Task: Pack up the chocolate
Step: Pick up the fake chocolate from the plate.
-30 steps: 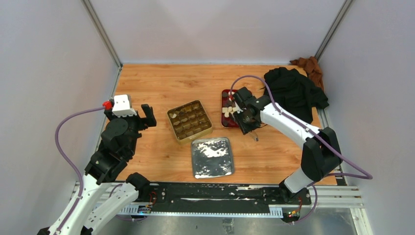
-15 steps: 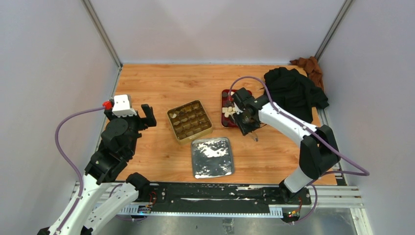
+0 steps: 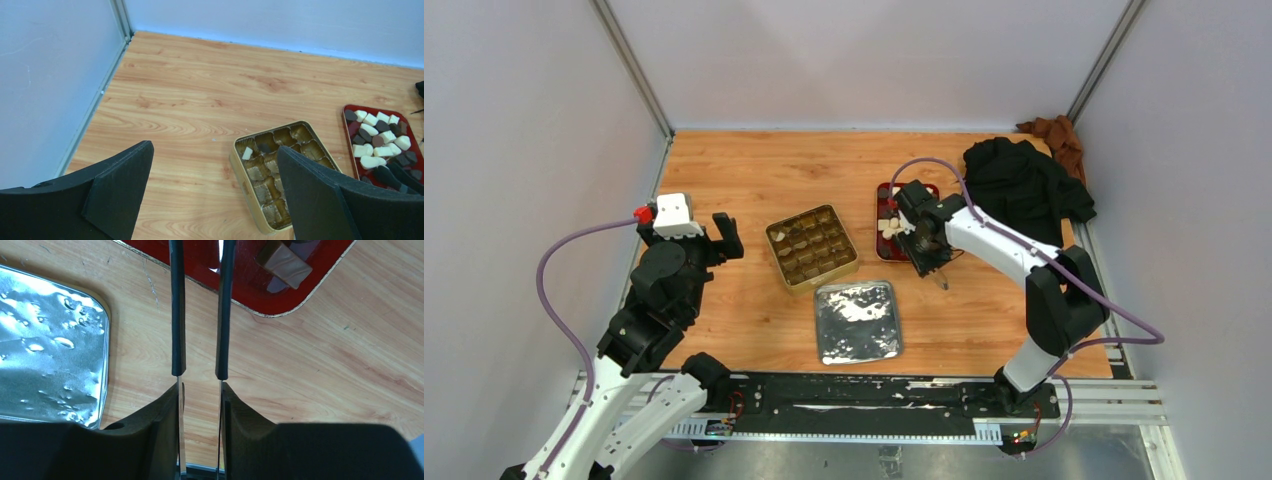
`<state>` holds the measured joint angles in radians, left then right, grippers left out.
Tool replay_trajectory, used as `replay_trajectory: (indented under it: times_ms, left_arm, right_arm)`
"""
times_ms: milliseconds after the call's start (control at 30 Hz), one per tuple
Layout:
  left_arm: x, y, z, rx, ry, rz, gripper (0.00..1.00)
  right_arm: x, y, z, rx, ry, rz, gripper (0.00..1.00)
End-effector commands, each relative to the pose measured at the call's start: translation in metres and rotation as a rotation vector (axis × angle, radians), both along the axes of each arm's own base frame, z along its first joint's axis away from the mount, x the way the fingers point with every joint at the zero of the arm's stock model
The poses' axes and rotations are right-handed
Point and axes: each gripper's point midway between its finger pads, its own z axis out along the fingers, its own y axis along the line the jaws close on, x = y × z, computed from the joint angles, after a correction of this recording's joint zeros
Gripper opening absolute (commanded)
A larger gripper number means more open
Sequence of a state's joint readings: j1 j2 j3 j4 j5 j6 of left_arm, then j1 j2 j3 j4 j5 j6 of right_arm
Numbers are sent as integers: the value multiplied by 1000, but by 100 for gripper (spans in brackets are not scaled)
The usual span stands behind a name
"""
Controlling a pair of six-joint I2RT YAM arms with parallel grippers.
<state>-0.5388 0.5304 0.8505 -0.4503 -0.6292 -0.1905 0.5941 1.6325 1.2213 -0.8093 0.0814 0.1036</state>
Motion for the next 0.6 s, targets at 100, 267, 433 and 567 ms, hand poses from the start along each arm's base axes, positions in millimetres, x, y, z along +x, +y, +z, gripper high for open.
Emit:
replay_trajectory:
  times_ms: [100, 267, 433, 567]
  left_arm:
    - [2, 2, -1, -4, -9, 15, 100]
    - [2, 1, -1, -3, -8, 12, 100]
    - [2, 1, -1, -4, -9, 11, 100]
    - [2, 1, -1, -6, -8, 9, 100]
  right_arm:
    - [5, -3, 15, 8, -26, -8, 28]
    - [-2, -9, 25, 12, -45, -15, 24]
    - [-3, -10, 34, 21, -61, -21, 24]
    - [-1, -7, 44, 38, -79, -15, 24]
